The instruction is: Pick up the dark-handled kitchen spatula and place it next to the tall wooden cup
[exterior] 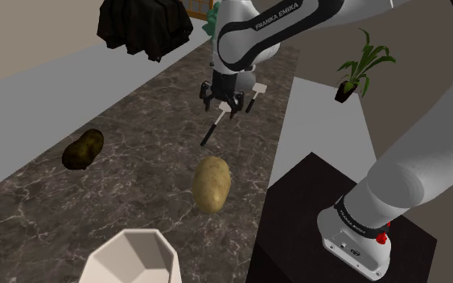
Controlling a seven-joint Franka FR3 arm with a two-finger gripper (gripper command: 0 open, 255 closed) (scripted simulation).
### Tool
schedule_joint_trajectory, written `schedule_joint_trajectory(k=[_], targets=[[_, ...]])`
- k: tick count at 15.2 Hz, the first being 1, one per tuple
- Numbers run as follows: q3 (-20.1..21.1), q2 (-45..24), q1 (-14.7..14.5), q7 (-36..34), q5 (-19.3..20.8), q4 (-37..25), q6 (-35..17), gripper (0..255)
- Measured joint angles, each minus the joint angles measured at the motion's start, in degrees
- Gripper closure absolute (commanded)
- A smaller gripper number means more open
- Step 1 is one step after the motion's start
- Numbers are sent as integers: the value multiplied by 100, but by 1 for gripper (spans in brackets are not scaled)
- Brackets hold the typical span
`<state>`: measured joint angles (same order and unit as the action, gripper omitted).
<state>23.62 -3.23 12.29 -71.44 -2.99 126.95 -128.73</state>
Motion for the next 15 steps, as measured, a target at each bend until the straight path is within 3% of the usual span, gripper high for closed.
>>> schedule_joint_trajectory(k=[8, 9, 15], targets=[[2, -128, -14, -48, 58, 82, -204, 0], [2, -128, -14, -48, 58, 82, -204, 255], [2, -128, -14, -48, 58, 82, -203, 255]])
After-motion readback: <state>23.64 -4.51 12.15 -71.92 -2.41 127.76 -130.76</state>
